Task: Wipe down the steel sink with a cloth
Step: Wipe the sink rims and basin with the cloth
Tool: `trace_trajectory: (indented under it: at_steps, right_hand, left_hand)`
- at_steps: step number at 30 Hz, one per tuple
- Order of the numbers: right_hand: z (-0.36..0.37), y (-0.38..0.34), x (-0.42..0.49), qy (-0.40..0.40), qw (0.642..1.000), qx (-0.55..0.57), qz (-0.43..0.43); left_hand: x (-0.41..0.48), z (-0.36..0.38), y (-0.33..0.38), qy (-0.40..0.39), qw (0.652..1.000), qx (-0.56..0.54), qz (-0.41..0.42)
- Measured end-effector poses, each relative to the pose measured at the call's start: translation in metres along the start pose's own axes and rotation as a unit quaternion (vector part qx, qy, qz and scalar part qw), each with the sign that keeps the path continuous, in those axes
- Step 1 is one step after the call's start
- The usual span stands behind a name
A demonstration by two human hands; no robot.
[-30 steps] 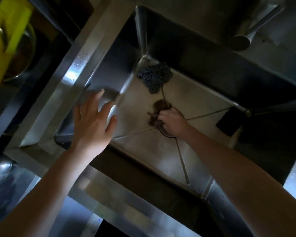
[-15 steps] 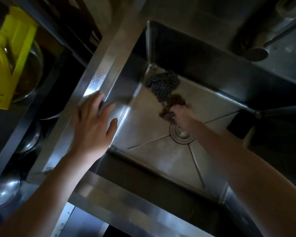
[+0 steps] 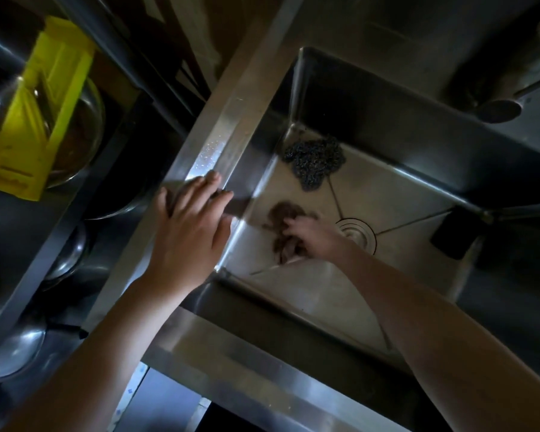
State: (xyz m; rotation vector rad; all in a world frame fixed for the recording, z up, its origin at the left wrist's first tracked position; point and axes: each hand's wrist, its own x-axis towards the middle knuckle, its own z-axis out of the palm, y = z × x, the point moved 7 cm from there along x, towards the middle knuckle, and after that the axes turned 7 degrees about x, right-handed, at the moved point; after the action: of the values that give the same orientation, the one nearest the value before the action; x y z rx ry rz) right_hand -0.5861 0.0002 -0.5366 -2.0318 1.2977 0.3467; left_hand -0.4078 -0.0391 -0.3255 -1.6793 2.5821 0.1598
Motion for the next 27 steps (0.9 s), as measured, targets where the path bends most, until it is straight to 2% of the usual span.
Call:
trace_trajectory:
  at_steps: [3,7,10,13,15,19,27]
  right_hand:
    - [-0.021,0.003,0.021,0.041,0.997,0.027,0.060]
    - [-0.006,-0.019,0.022,0.050,0.992,0.056,0.100]
    - [0.025,-0.059,0.011,0.029,0.998,0.049,0.038]
    - [0.054,-0.098,-0.007,0.004,0.998,0.035,-0.046]
    - [0.070,-0.106,-0.019,-0.030,0.997,0.047,-0.058]
    - [0.068,-0.105,-0.035,-0.025,0.981,0.192,0.023]
    - [0.065,-0.092,-0.062,-0.081,0.955,0.250,0.139]
  left_hand:
    - [-0.001,0.005,-0.003,-0.006,1.000,0.008,-0.005]
    - [-0.004,0.002,-0.003,0.044,0.999,-0.011,0.011]
    - [-0.006,-0.002,-0.003,0.072,0.997,-0.022,0.017]
    - [-0.005,-0.001,-0.003,0.043,0.998,-0.015,0.031]
    - [-0.008,-0.001,-0.003,0.025,0.999,-0.002,0.046]
    - [-0.021,-0.007,-0.008,0.024,0.999,-0.020,0.040]
    - [-0.056,-0.011,-0.023,0.051,0.997,-0.037,0.038]
